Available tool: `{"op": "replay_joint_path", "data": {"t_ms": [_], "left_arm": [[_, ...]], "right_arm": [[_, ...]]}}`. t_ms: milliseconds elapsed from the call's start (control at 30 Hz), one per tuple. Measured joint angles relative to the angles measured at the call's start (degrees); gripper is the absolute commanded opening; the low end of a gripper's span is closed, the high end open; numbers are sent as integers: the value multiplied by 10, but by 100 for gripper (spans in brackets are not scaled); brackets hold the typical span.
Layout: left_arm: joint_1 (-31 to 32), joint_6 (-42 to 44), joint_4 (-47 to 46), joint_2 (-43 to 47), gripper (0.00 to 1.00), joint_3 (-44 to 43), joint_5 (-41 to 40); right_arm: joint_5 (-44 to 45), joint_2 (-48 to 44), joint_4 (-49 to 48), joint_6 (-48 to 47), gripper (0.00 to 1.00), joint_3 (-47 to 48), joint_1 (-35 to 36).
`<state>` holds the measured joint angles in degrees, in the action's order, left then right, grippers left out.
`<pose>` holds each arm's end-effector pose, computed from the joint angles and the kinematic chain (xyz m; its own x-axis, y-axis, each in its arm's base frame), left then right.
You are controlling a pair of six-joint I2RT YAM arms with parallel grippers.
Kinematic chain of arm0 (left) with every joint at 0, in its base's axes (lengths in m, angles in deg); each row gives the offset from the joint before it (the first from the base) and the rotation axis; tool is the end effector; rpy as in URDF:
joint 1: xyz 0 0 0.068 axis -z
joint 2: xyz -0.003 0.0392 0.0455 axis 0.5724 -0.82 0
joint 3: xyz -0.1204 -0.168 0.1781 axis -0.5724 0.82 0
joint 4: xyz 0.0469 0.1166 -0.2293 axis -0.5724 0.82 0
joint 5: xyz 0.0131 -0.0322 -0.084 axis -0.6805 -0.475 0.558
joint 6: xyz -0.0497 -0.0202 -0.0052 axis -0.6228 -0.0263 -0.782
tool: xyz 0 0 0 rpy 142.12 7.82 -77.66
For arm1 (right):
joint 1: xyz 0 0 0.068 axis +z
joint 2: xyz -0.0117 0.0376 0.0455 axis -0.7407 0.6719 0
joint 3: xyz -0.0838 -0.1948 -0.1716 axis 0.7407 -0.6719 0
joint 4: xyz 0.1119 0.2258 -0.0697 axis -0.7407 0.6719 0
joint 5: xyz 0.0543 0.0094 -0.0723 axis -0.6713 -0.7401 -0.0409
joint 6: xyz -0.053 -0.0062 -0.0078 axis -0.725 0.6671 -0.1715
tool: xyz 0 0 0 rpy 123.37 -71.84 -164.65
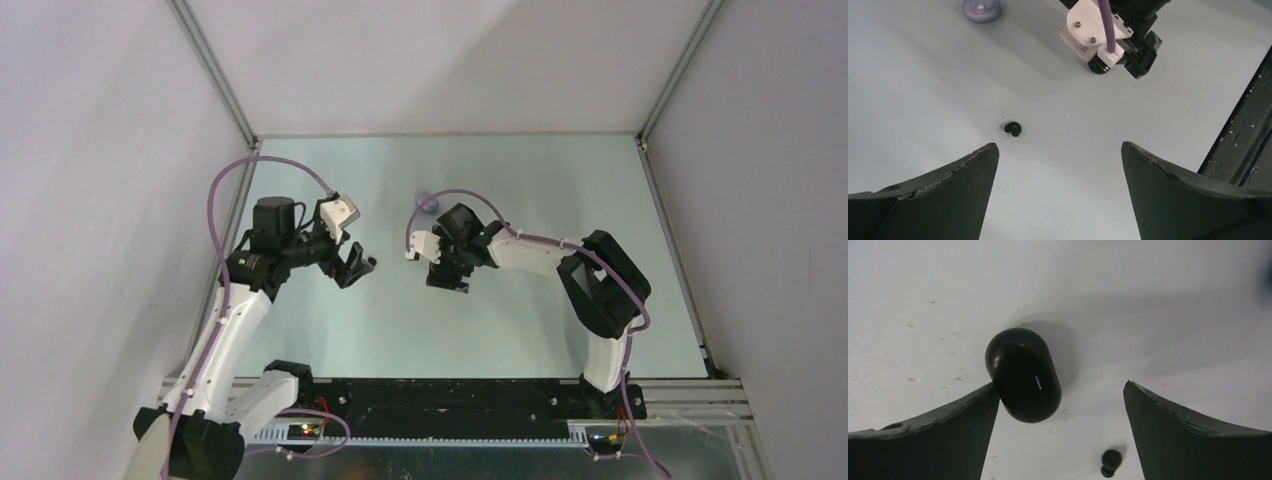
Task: Insert the wireless bluetooth earbuds into the charging case
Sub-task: Pick up the charging case.
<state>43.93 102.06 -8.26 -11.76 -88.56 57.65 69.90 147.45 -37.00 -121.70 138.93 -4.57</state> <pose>0.1863 -0.0519 0.3137 -0.2959 0.3954 -0.8695 0.8085 0.5885 -0.0075 0.2741 0.2662 0.1675 0.0748 -0.8787 -0.4715 -0.9663 0.0528 -0.2518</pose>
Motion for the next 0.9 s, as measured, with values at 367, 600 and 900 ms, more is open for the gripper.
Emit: {"op": "replay_joint_path", "data": {"t_ms": [367, 600, 900], "left_arm": [[0, 1, -14, -15, 99, 0, 1], [0, 0, -17, -15, 99, 0, 0], [0, 0, -19, -18, 99, 0, 0]], "right_arm": [[78, 2, -9, -17, 99, 5, -10], [110, 4, -27, -3, 100, 5, -30], [137, 12, -80, 56, 99, 5, -35]]}}
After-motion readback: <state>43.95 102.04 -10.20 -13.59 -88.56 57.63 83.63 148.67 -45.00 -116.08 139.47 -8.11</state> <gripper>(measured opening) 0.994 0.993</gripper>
